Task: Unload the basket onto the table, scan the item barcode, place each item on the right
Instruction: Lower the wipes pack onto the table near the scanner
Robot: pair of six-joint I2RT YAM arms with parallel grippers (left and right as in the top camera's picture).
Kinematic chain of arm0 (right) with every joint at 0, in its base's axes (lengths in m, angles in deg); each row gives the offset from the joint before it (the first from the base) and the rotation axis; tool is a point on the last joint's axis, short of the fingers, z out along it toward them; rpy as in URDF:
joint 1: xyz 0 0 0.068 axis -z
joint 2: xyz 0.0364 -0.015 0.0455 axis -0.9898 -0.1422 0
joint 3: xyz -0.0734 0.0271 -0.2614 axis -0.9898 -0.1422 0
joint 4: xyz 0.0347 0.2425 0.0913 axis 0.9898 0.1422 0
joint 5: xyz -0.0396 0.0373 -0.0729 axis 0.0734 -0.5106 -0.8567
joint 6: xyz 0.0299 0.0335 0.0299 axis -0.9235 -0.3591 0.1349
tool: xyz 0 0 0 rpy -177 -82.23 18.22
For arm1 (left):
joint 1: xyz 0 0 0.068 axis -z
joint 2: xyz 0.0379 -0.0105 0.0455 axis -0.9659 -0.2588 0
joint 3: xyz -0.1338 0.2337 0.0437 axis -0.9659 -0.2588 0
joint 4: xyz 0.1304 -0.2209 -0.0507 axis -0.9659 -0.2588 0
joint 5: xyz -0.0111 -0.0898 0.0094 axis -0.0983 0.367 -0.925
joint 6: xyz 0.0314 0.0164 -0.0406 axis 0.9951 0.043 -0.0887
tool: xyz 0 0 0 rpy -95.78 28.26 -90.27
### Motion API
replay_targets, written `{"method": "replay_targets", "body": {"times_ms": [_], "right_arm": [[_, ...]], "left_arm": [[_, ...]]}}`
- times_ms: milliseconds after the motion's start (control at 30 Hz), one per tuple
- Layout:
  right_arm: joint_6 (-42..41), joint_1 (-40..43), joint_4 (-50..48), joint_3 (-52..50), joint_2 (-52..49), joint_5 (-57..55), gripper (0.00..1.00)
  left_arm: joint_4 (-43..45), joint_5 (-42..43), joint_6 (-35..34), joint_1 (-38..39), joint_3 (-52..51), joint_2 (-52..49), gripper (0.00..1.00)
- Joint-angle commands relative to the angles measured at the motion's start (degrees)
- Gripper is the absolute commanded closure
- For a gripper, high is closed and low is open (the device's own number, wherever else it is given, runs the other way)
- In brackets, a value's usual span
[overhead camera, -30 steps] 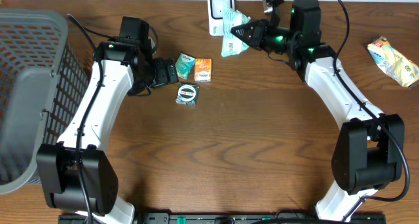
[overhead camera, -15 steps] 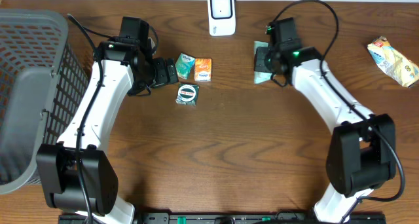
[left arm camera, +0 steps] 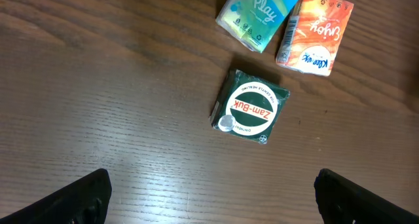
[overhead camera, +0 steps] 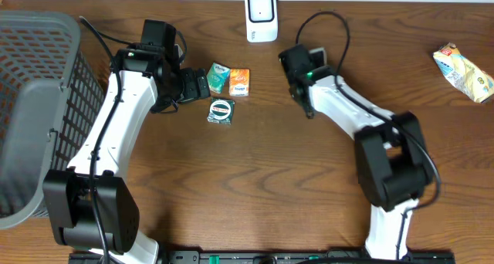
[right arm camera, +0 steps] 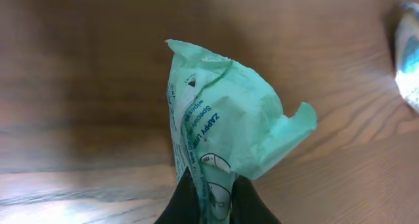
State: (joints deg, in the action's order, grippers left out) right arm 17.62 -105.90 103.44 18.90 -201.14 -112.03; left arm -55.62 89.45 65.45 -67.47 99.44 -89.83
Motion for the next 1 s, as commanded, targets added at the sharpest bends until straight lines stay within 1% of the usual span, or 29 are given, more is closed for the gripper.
{"method": "replay_targets", "body": {"times_ms": [0, 33, 100, 167, 200, 300, 333, 367, 433, 600, 733, 800, 867, 967], "right_arm": [[-1.25, -1.77, 1.09, 0.33, -2.32, -1.95, 0.83], [-1.66, -2.25, 1.46, 0.33, -2.38, -1.03, 0.79], [-1.64, -3.15, 1.68, 0.39, -2.16, 1.38, 0.75], [-1.6, -4.48, 1.7, 0.48, -1.46, 3.82, 0.65], [-1.6, -5.16, 1.7, 0.48, -1.05, 4.52, 0.58], [-1.57, -7.34, 1.68, 0.59, 0.35, 5.7, 0.47], [-1.6, -8.26, 1.84, 0.85, 0.92, 6.03, 0.38], [-1.6, -8.76, 1.97, 1.09, 1.25, 6.14, 0.32], [-1.6, -10.4, 2.64, 2.1, 2.38, 6.32, 0.26], [-1.49, -11.98, 3.32, 3.89, 5.64, 6.25, 0.18], [-1.05, -9.86, 3.45, 4.26, 7.39, 6.29, 0.14], [0.85, -8.11, 4.13, 4.26, 7.41, 7.63, 0.13], [5.7, -5.7, 5.14, 4.0, 6.93, 12.9, 0.12], [10.32, -1.79, 6.05, 3.65, 5.68, 22.43, 0.12]], "left_arm": [[-0.28, -0.59, 0.52, -0.13, 0.74, -0.24, 0.02], [-0.28, -0.59, 0.52, -0.13, 0.74, -0.24, 0.02], [-0.28, -0.59, 0.52, -0.13, 0.74, -0.24, 0.03], [-0.28, -0.59, 0.52, -0.13, 0.74, -0.24, 0.02], [-0.28, -0.59, 0.52, -0.13, 0.74, -0.24, 0.02], [-0.28, -0.59, 0.55, -0.13, 0.74, -0.24, 0.02], [-0.28, -0.59, 0.52, -0.13, 0.74, -0.24, 0.02], [-0.28, -0.59, 0.52, -0.13, 0.74, -0.24, 0.02], [-0.28, -0.59, 0.52, -0.13, 0.74, -0.24, 0.02], [-0.28, -0.59, 0.52, -0.13, 0.74, -0.24, 0.02], [-0.28, -0.59, 0.52, -0.13, 0.74, -0.24, 0.03], [-0.28, -0.59, 0.55, -0.13, 0.74, -0.24, 0.02], [-0.28, -0.59, 0.52, -0.13, 0.74, -0.24, 0.02], [-0.28, -0.59, 0.52, -0.13, 0.74, -0.24, 0.02]]}}
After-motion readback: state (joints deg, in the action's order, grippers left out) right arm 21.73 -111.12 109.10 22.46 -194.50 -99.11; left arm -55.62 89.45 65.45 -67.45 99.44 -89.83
